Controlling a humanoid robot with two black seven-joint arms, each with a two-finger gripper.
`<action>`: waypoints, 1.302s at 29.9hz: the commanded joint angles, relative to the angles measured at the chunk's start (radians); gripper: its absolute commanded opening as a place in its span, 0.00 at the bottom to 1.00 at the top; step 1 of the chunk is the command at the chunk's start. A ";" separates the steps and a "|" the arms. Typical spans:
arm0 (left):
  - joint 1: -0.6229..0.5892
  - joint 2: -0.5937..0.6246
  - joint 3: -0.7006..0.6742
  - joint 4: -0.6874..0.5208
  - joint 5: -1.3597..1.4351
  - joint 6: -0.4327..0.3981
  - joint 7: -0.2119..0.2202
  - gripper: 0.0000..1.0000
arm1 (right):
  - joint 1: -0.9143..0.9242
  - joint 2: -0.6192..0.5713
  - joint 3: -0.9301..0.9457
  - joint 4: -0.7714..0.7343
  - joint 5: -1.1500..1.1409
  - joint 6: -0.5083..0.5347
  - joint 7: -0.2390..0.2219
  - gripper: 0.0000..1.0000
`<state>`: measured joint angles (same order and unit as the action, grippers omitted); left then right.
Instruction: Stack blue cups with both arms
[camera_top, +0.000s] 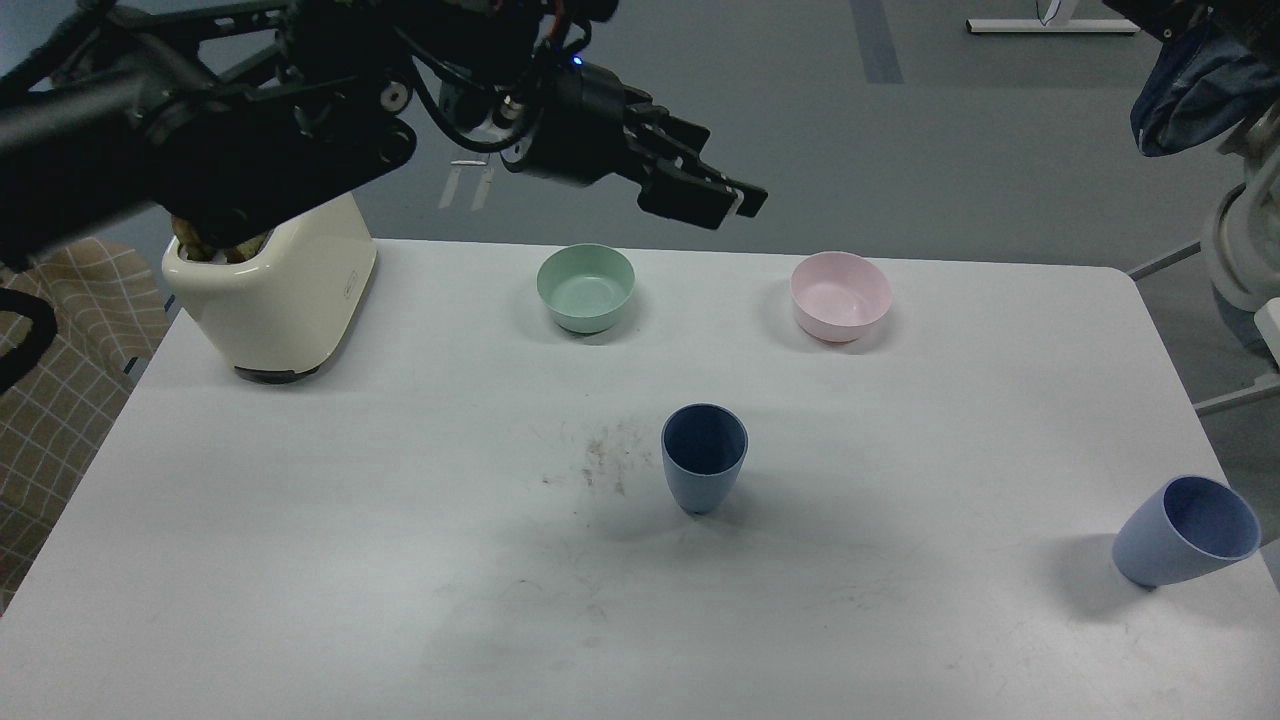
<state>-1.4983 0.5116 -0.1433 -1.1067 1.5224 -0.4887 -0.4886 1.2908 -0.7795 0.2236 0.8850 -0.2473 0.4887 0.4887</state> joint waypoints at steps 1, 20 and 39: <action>0.003 0.088 -0.042 0.008 -0.177 0.000 0.000 0.98 | -0.019 -0.032 -0.030 0.026 -0.030 0.000 0.000 1.00; 0.363 0.231 -0.159 0.111 -1.033 0.013 0.000 0.98 | -0.064 -0.470 -0.124 0.380 -0.488 0.000 0.000 1.00; 0.464 0.165 -0.165 0.097 -1.033 0.019 0.000 0.98 | -0.100 -0.758 -0.256 0.618 -1.073 0.000 0.000 1.00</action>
<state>-1.0359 0.6838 -0.3025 -1.0090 0.4892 -0.4691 -0.4885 1.1905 -1.5356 0.0280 1.4833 -1.2211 0.4888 0.4888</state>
